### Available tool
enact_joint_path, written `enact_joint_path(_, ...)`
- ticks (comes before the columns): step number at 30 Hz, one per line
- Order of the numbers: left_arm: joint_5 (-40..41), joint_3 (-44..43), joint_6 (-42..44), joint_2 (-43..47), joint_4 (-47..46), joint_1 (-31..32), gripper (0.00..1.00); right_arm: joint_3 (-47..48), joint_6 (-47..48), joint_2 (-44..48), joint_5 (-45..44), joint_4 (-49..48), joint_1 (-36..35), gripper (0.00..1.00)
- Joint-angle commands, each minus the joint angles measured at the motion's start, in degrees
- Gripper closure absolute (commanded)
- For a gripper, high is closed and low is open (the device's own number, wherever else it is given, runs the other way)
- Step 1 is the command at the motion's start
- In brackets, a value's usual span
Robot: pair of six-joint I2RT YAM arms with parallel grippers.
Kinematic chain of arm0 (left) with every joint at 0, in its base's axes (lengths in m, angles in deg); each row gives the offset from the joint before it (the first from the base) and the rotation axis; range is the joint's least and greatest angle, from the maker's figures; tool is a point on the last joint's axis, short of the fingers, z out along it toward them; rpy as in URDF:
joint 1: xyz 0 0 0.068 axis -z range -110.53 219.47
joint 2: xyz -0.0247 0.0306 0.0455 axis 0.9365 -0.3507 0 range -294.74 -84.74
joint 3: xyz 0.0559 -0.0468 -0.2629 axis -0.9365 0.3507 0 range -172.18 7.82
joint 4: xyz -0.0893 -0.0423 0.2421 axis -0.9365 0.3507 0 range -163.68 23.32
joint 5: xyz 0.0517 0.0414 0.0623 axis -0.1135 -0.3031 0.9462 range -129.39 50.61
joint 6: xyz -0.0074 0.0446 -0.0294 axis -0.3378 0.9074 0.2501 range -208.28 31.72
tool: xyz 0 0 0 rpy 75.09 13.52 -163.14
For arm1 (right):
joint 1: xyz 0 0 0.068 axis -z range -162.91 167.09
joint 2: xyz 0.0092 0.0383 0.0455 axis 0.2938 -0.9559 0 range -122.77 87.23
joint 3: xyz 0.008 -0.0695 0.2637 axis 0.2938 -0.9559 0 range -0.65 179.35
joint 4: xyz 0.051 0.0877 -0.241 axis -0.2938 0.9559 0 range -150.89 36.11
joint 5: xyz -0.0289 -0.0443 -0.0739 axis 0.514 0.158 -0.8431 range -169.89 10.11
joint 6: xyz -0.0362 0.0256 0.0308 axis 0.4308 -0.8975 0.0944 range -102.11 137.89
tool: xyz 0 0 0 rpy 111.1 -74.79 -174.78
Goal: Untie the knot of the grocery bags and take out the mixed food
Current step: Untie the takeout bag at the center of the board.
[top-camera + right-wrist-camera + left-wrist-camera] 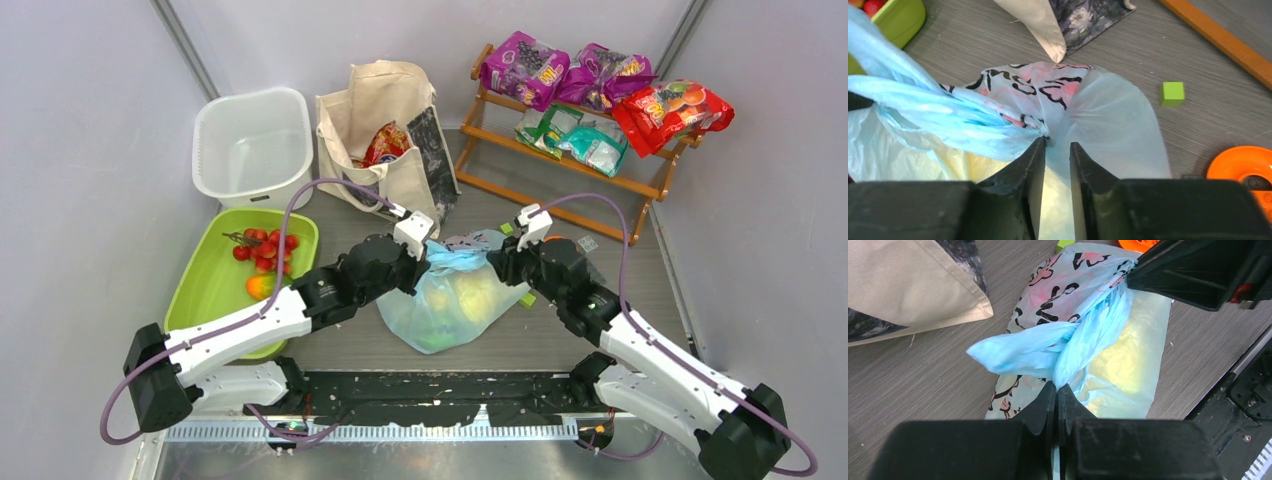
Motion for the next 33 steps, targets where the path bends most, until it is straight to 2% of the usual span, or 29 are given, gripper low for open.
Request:
enact_joint_path(1,0.4,-0.9,-2.2,1.2,-1.1,-0.8,1.00,4.0,3.5,5.8,1.1,4.8,0.9,0.58)
enact_joint_path(4,0.0,-1.5,-4.0,0.8,-1.0,-1.4,1.00,4.9,5.9,9.2,5.4,6.9,0.8,0.38)
enact_joint_path(6,-0.7,-1.9,-5.1,0.4,-0.6,-1.8,1.00,4.6,7.6,12.3,8.4,7.4,0.5,0.30)
enact_joint_path(10,-1.7,-2.0,-6.0,0.3,-0.6,-2.2,1.00,3.3,8.9,14.2,10.5,4.8,-1.6,0.22)
enact_joint_path(13,-2.0,-1.7,-6.4,0.7,-0.7,-2.4,1.00,4.4,10.6,12.8,7.3,4.3,-6.5,0.21)
enact_joint_path(15,-2.2,-1.5,-6.7,0.8,-0.8,-2.5,1.00,5.6,12.8,10.1,-1.0,4.5,-11.1,0.21)
enact_joint_path(18,-2.4,-1.3,-7.1,1.0,-0.8,-2.7,1.00,7.2,15.3,6.2,-7.3,4.8,-16.4,0.20)
enact_joint_path(27,-2.7,-1.0,-7.1,1.8,-0.6,-3.0,1.00,9.0,17.0,-3.0,-19.6,2.3,-19.5,0.26)
enact_joint_path(33,-2.9,-0.8,-7.0,2.1,-0.4,-3.3,1.00,7.4,18.1,-4.6,-19.5,-2.4,-20.2,0.28)
